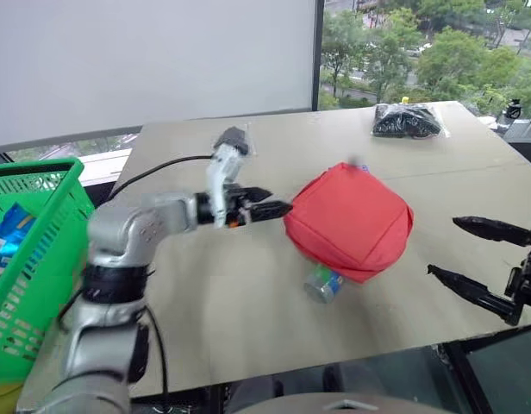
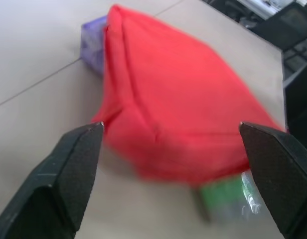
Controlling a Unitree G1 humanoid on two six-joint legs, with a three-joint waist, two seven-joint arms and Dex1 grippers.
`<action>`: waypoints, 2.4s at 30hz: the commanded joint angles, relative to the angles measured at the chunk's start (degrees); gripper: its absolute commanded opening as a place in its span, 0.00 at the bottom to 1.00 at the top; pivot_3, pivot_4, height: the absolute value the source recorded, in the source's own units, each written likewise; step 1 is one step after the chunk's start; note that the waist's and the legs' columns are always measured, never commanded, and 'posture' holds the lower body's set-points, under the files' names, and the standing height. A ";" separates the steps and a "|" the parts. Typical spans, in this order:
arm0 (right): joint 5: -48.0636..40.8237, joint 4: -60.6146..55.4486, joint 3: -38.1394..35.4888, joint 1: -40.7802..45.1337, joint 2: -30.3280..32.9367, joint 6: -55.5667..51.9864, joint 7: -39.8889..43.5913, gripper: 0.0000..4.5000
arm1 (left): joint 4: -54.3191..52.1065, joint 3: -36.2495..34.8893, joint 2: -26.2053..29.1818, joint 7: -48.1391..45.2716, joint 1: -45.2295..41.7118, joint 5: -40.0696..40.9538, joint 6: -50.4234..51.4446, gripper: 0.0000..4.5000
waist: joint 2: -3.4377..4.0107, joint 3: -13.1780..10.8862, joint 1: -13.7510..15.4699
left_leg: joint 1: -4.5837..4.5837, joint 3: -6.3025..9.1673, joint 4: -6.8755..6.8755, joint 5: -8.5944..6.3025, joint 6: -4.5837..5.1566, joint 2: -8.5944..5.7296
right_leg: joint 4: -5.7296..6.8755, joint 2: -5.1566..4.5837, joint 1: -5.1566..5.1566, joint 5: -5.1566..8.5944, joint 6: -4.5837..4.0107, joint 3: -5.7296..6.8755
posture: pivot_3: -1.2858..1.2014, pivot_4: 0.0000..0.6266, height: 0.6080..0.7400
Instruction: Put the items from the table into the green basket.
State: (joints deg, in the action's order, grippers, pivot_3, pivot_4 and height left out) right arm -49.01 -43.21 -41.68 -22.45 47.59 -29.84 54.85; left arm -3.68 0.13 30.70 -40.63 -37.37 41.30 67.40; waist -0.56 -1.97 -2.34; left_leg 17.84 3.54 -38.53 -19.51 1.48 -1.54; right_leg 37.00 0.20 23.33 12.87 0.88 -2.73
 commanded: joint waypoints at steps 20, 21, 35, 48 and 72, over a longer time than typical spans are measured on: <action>-2.62 -5.44 -4.13 -3.12 0.44 -0.03 -4.68 1.00 | 30.65 5.79 -10.81 2.76 -16.18 -21.19 -18.97 1.00 | -0.03 0.00 -3.86 | 0.08 -0.25 0.09 0.00 -0.01 0.15 | -0.01 0.14 0.10 0.13 0.25 -0.44 | 0.42 0.00 1.00; -2.92 -5.35 -4.18 -3.11 0.59 -0.11 -4.47 1.00 | 31.87 6.28 -10.61 2.14 -16.61 -21.88 -19.51 1.00 | -0.03 0.00 -3.95 | 0.09 -0.25 0.09 0.00 -0.01 0.15 | 0.00 0.14 0.10 0.13 0.25 -0.45 | 0.42 0.00 1.00; -0.29 -6.78 -1.97 -4.19 -1.24 2.01 -4.99 1.00 | 67.60 12.72 -9.65 -25.00 -30.04 -33.78 -30.74 1.00 | -0.08 -0.03 -6.08 | 0.17 -0.20 0.10 -0.02 0.03 0.08 | -0.04 0.26 0.11 0.17 0.32 -0.38 | 0.40 0.00 1.00; -0.48 -8.22 1.22 -1.62 -0.22 2.04 -6.68 1.00 | 73.25 4.31 -9.37 -36.53 -26.93 -31.96 -27.71 0.34 | -0.08 -0.03 -8.93 | 0.23 -0.18 0.00 -0.16 0.27 0.09 | -0.04 -0.22 0.14 0.29 0.52 -0.39 | 0.39 0.00 1.00; 1.73 7.51 16.82 21.52 2.84 3.38 -0.62 1.00 | 18.26 -50.15 -9.63 27.92 -3.88 -9.61 -1.97 0.43 | -0.70 0.23 6.71 | 0.87 0.74 -0.28 0.10 -0.25 -0.37 | 0.61 -0.87 1.17 0.07 0.14 0.27 | 0.52 0.00 1.00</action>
State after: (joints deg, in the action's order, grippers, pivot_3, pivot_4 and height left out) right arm -47.39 -34.97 -23.49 -1.18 49.69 -27.28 53.73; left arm 16.54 -53.02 20.65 -12.21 -40.08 29.47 64.04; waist -1.25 -1.74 4.37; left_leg 18.94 4.34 -38.90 -19.41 1.23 -1.92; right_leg 37.62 -0.69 24.67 12.93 1.01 -2.39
